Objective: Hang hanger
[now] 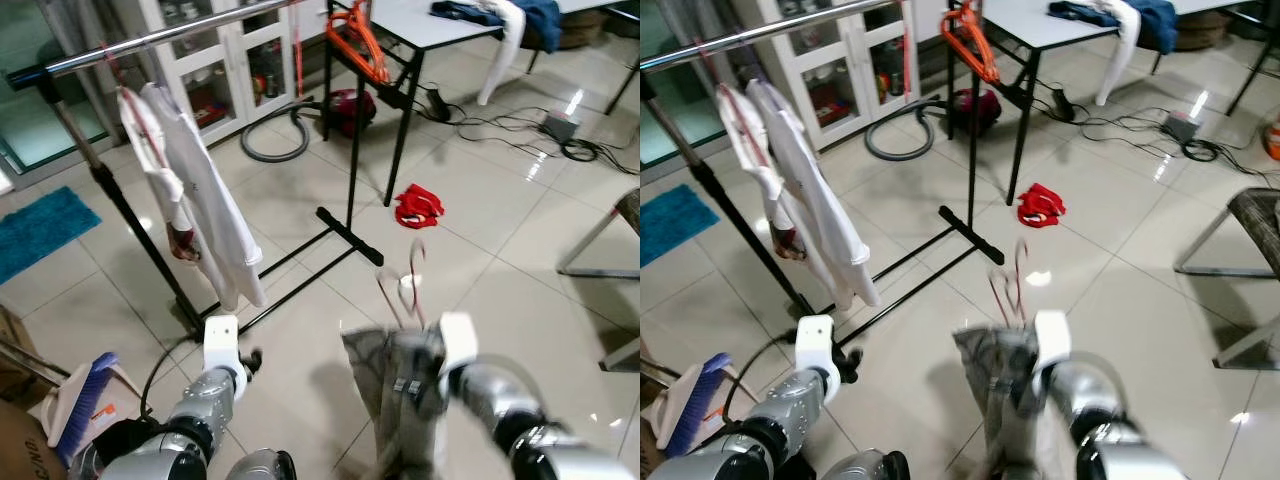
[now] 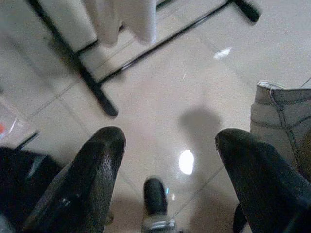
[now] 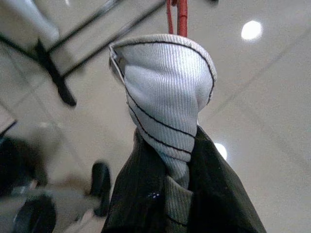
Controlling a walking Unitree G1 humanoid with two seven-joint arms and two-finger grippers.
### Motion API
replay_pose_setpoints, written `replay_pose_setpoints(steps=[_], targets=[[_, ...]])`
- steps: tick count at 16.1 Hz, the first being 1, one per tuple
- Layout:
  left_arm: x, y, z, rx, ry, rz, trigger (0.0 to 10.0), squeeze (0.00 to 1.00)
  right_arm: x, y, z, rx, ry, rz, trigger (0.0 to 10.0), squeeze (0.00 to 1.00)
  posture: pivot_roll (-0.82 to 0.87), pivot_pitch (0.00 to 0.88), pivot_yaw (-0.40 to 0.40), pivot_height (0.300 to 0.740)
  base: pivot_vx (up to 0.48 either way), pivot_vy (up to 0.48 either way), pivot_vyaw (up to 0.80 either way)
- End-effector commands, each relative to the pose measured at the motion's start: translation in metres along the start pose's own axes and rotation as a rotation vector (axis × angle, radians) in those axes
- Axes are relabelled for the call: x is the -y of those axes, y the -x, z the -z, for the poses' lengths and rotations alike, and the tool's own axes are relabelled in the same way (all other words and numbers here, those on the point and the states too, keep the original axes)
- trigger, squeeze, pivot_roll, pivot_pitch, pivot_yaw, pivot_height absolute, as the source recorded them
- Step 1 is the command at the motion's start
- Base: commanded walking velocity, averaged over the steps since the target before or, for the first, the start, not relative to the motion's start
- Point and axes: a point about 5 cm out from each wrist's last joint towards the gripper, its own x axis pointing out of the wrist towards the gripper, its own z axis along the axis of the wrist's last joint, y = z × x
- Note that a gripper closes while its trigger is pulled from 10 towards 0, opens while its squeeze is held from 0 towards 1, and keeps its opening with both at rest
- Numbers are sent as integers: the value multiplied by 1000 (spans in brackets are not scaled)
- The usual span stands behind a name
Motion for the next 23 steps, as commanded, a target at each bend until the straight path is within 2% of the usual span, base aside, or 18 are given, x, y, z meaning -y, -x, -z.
replay_pose_setpoints(steps=[1, 2, 3, 5, 7, 8, 10, 12, 14, 15, 17, 18, 20, 21, 22, 23], targets=[[-1, 1, 1, 28, -10, 14, 10000, 0, -3, -1, -28, 87, 18, -42, 10000, 0, -112, 0, 61, 740, 0, 0, 0], [2, 2, -15, 150, 13, 52, 10000, 0, -1, 2, -46, 137, 42, -88, 10000, 0, -112, 0, 61, 740, 0, 0, 0], [4, 2, -29, 228, 25, 65, 10000, 0, -1, 4, -55, 164, 47, -115, 10000, 0, -107, 0, 59, 740, 0, 0, 0], [8, 10, -77, 478, 85, 108, 10000, 0, -1, 13, -92, 322, 93, -168, 10000, 0, -94, 0, 56, 740, 0, 0, 0], [12, 18, -110, 612, 47, 128, 10000, 0, 1, 21, -116, 389, 95, -191, 10000, 0, -83, 0, 52, 740, 0, 0, 0], [14, 21, -125, 650, 38, 147, 10000, 0, -3, 25, -123, 365, 105, -287, 10000, 0, -79, 0, 49, 740, 0, 0, 0], [18, 28, -140, 707, -1, 182, 10000, 0, -12, 37, -135, 405, 210, -402, 10000, 0, -67, 0, 43, 740, 0, 0, 0], [21, 34, -150, 749, -50, 211, 10000, 0, -15, 46, -145, 439, 276, -445, 10000, 0, -64, 0, 41, 740, 0, 0, 0], [26, 42, -160, 789, -123, 276, 10000, 0, -9, 58, -165, 489, 325, -432, 10000, 0, -57, 0, 38, 740, 0, 0, 0], [32, 50, -168, 814, -220, 388, 10000, 0, -5, 71, -179, 511, 392, -463, 10000, 0, -54, 0, 36, 740, 0, 0, 0], [36, 60, -173, 816, -322, 513, 10000, 0, -2, 78, -183, 490, 460, -494, 10000, 0, -54, 0, 34, 740, 0, 0, 0], [34, 74, -177, 783, -409, 663, 10000, 0, 0, 82, -187, 474, 513, -502, 10000, 0, -49, 0, 33, 740, 0, 0, 0], [30, 83, -176, 725, -467, 773, 10000, 0, 0, 86, -191, 475, 530, -512, 10000, 0, -46, 0, 33, 740, 0, 0, 0], [22, 86, -171, 641, -540, 833, 10000, 0, -3, 90, -193, 471, 559, -543, 10000, 0, -41, 0, 33, 740, 0, 0, 0], [13, 84, -165, 571, -598, 846, 10000, 0, -6, 93, -194, 471, 578, -574, 10000, 0, -40, 0, 34, 740, 0, 0, 0], [9, 82, -162, 546, -612, 842, 10000, 0, -8, 94, -194, 471, 586, -587, 10000, 0, -40, 0, 34, 740, 0, 0, 0]])
